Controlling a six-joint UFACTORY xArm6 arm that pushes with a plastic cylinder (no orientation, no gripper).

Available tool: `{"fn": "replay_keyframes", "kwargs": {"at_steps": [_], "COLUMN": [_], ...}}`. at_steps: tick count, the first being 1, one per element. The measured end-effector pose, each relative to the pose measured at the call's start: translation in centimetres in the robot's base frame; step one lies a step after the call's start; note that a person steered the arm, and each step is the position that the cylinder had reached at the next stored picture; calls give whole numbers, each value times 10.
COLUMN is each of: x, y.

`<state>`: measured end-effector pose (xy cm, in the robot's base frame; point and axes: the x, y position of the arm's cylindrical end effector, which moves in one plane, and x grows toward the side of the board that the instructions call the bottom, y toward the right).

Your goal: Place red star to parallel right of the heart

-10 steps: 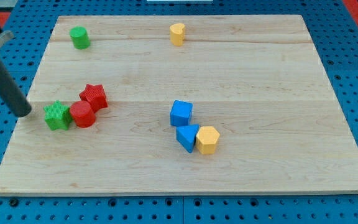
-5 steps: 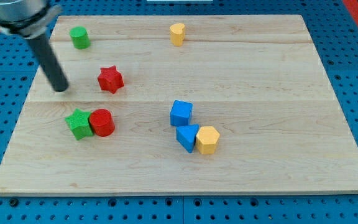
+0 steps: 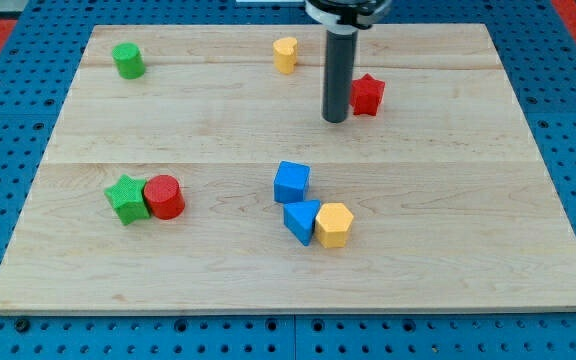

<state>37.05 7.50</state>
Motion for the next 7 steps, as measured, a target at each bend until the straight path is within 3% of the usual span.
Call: {"fn": "replay_keyframes", "kwargs": {"at_steps": [1, 2, 3, 4, 5, 7], "x": [-42, -95, -60, -55, -90, -95], "y": [70, 34, 33, -27, -67, 20]}}
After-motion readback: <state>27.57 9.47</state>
